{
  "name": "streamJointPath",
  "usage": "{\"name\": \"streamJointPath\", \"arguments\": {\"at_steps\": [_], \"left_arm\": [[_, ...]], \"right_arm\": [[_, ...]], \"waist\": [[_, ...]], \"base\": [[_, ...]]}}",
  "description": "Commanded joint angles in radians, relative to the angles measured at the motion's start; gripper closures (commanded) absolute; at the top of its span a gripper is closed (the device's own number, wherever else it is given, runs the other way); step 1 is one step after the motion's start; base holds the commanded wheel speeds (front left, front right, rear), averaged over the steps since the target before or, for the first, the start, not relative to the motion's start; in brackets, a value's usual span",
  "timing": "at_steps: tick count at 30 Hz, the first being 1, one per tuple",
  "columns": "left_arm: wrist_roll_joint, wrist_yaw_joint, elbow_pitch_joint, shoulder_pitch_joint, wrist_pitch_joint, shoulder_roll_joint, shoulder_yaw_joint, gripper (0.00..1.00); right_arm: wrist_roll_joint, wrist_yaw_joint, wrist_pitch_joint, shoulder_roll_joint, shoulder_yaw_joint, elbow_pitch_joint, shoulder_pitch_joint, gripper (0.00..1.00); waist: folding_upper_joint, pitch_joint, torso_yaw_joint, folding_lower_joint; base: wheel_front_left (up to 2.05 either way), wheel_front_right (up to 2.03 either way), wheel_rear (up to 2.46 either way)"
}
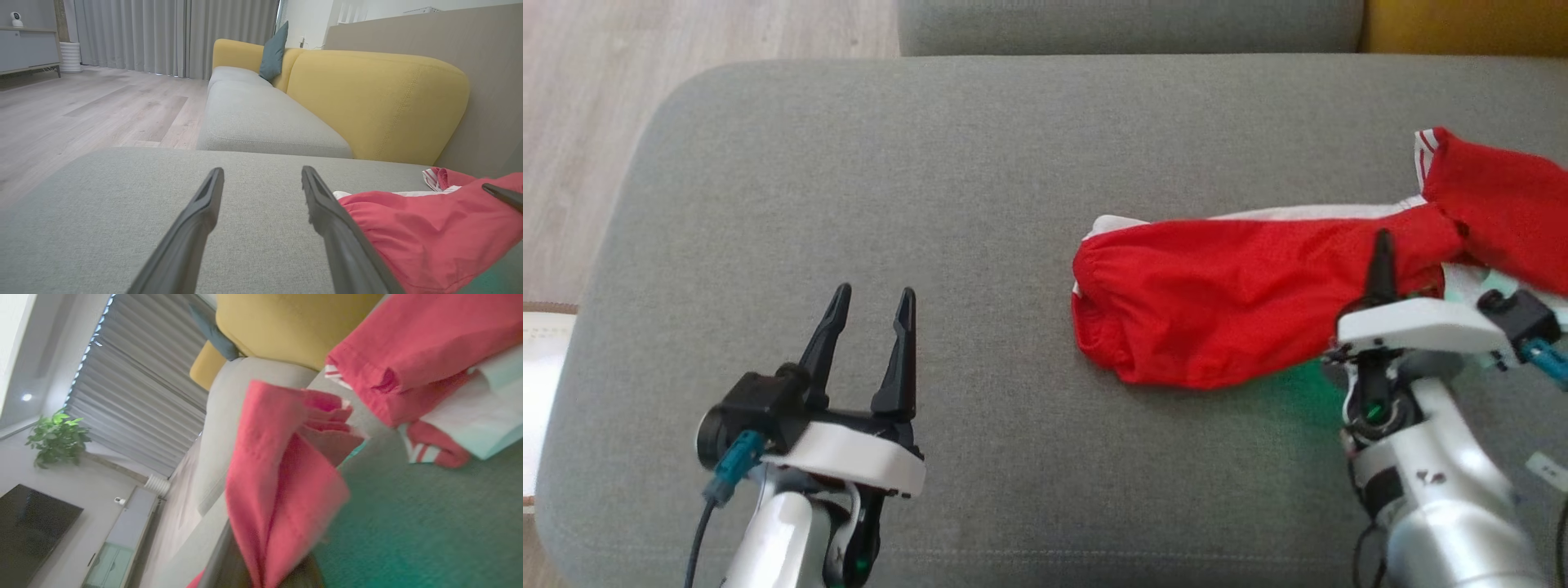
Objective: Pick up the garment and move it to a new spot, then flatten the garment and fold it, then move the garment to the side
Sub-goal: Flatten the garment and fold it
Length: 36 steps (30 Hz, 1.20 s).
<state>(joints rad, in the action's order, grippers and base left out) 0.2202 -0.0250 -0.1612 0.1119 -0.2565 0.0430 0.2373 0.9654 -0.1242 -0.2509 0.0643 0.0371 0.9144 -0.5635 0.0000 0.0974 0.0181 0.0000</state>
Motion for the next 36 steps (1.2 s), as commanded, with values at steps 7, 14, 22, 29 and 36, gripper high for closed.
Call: {"name": "streamJointPath", "arguments": {"at_steps": [7, 14, 22, 29, 36], "left_arm": [[-0.01, 0.007, 0.029, 0.006, -0.005, 0.007, -0.042, 0.0], [-0.012, 0.007, 0.028, -0.005, -0.005, 0.007, -0.036, 0.0], [-0.006, 0.012, 0.027, -0.014, -0.005, 0.007, -0.029, 0.0], [0.0, 0.018, 0.029, -0.019, -0.005, 0.007, -0.021, 0.0], [0.011, 0.02, 0.032, -0.005, -0.005, 0.007, -0.008, 0.0]], "right_arm": [[0.08, -0.007, -0.011, -0.014, 0.205, -0.223, 0.082, 1.0], [0.086, -0.007, -0.011, -0.014, 0.303, -0.318, 0.134, 1.0], [0.075, -0.007, -0.011, -0.014, 0.416, -0.333, 0.158, 1.0], [0.009, -0.007, -0.011, -0.014, 0.505, -0.262, 0.111, 1.0], [-0.087, -0.007, -0.011, -0.014, 0.629, -0.143, 0.029, 1.0]], "waist": [[0.0, -0.03, 0.028, 0.0], [0.0, -0.041, 0.057, 0.0], [0.0, -0.053, 0.084, 0.0], [0.0, -0.051, 0.1, 0.0], [0.0, -0.026, 0.118, 0.0]], "base": [[0.0, 0.0, 0.0], [0.0, 0.0, 0.0], [0.0, 0.0, 0.0], [0.0, 0.0, 0.0], [0.0, 0.0, 0.0]]}}
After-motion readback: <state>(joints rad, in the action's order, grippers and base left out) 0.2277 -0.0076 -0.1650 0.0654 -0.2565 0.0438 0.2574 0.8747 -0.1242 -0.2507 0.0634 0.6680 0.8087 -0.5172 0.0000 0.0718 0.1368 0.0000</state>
